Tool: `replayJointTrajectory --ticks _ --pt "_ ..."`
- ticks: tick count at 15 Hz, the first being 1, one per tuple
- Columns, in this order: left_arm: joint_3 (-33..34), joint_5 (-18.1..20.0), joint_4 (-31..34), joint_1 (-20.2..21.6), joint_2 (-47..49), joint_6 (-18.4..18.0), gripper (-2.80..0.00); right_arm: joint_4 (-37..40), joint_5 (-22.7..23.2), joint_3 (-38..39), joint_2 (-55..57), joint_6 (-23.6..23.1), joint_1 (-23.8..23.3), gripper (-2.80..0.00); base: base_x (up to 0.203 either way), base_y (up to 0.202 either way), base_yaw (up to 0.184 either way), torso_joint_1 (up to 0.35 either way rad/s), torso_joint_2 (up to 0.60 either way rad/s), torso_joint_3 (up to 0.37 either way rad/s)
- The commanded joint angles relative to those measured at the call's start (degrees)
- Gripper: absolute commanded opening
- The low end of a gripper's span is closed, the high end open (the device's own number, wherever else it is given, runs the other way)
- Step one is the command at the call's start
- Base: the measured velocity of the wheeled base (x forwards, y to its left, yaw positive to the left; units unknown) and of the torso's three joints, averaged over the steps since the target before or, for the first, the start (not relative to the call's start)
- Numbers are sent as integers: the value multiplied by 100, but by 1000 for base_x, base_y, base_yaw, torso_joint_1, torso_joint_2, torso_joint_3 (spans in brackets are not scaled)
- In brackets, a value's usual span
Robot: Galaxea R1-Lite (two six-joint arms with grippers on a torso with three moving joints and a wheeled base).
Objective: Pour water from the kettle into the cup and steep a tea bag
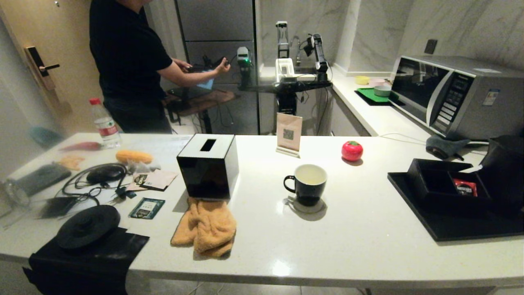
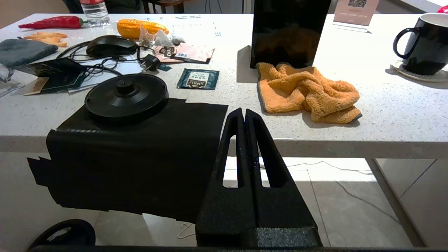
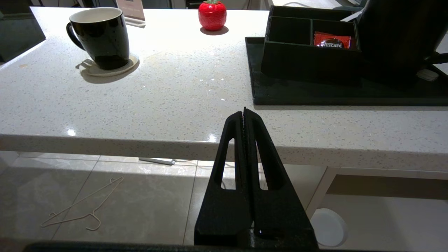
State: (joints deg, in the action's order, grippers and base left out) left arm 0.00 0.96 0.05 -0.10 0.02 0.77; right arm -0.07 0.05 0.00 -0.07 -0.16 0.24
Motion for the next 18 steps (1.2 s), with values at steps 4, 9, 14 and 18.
replayJointTrajectory --ticks 4,9,14,18 --pt "0 0 -2 1 -2 2 -280 -1 -14 0 7 139 2 -280 0 0 0 0 0 0" --pt "0 0 4 1 -2 2 -280 -1 -14 0 7 139 2 -280 0 0 0 0 0 0" --pt "0 0 4 1 -2 2 -280 -1 -14 0 7 154 2 -280 0 0 0 0 0 0" --pt "0 0 4 1 -2 2 -280 -1 -14 0 7 148 2 -280 0 0 0 0 0 0"
